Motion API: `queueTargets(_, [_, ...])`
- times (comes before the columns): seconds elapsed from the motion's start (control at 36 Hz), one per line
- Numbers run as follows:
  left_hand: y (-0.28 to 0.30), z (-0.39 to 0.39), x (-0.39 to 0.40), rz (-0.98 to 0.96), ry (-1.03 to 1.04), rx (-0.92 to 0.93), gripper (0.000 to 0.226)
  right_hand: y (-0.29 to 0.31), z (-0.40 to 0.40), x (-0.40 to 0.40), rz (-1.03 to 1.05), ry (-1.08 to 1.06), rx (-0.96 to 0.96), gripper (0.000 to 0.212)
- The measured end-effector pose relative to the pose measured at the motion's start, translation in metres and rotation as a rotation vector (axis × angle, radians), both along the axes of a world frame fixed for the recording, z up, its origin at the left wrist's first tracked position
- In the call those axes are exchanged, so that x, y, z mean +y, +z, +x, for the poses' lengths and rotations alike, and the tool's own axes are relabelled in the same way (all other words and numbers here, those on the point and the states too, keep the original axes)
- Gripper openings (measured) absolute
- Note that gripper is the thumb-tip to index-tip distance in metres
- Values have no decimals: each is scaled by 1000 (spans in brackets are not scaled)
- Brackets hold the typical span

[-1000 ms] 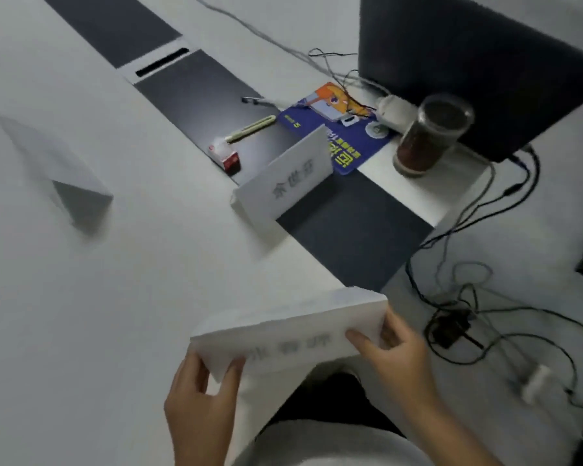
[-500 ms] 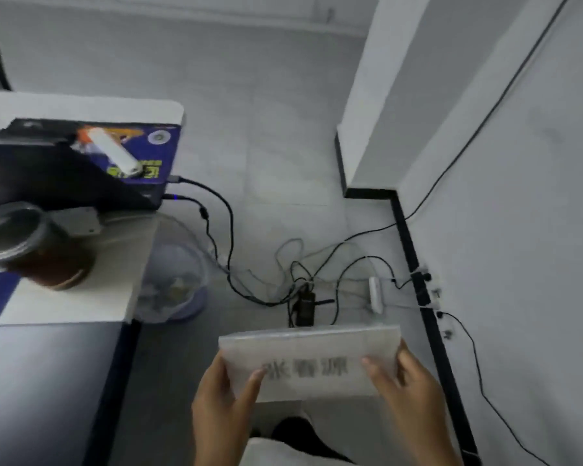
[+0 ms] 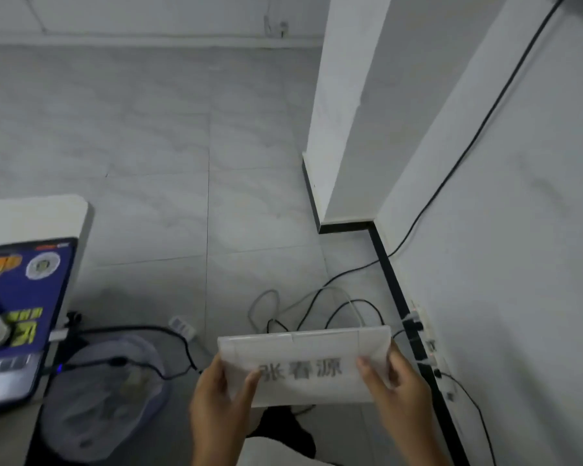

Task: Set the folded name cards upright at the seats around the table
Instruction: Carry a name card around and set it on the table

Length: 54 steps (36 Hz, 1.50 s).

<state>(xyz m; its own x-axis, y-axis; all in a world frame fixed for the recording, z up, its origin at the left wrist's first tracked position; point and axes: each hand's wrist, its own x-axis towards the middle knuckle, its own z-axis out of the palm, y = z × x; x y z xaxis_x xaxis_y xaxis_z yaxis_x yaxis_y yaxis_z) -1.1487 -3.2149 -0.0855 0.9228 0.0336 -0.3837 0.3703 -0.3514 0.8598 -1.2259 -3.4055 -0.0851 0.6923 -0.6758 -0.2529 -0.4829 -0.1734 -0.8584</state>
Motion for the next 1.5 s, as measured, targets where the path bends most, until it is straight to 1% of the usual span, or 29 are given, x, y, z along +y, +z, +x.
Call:
queueTargets(0.06, [-2,42,-11,-8,-1,-21,41,3,40,-13,-2,-5,-3,48])
queueTargets(0.17, [4,104,-34,-41,-56,-15,39,13,100,-31,19,-24,8,46])
queueTargets(0.22, [9,133,-43,-46,-51,-29,40,16,132,-39,12,-27,14,44])
queueTargets(0.28, [8,163,-51,-22,-28,-44,40,16,166,-47,-9,0,15,40])
queueTargets(0.36, [5,212,-60,7,10,-74,34,14,225,-60,-35,81,-4,37])
queueTargets(0.44, [0,269,-67,20,63,-137,23,8,295,-70,-30,150,-27,37])
queueTargets(0.53, [-5,337,-77,59,139,-168,21,0,378,-82,-37,238,-51,41])
queueTargets(0.67, [-9,451,-90,92,313,-170,27,-1,520,-105,-21,382,-56,47])
queueTargets(0.72, [-10,485,-89,83,375,-153,38,1,564,-106,-23,413,-63,55])
queueTargets(0.75, [-11,499,-87,91,395,-144,38,0,582,-104,-17,431,-63,56])
queueTargets(0.81, [-9,520,-81,120,414,-118,25,-2,616,-97,-8,480,-59,50])
queueTargets(0.89, [-7,546,-64,141,500,-82,17,-6,665,-77,8,597,-14,44])
queueTargets(0.97, [-7,576,-39,157,602,-57,22,-8,716,-46,17,716,13,43])
queueTargets(1.03, [-9,601,-18,150,667,-40,22,-9,752,-20,17,774,1,40])
queueTargets(1.11, [-6,645,22,131,754,-75,24,-9,810,28,7,836,-48,36])
queueTargets(1.19, [2,694,73,108,805,-128,33,-9,868,85,-11,903,-94,35])
queueTargets(1.36, [7,757,175,110,959,-139,34,6,955,199,15,998,-92,41])
queueTargets(1.5, [5,793,240,72,1092,-118,44,-3,1016,283,15,1127,-61,47])
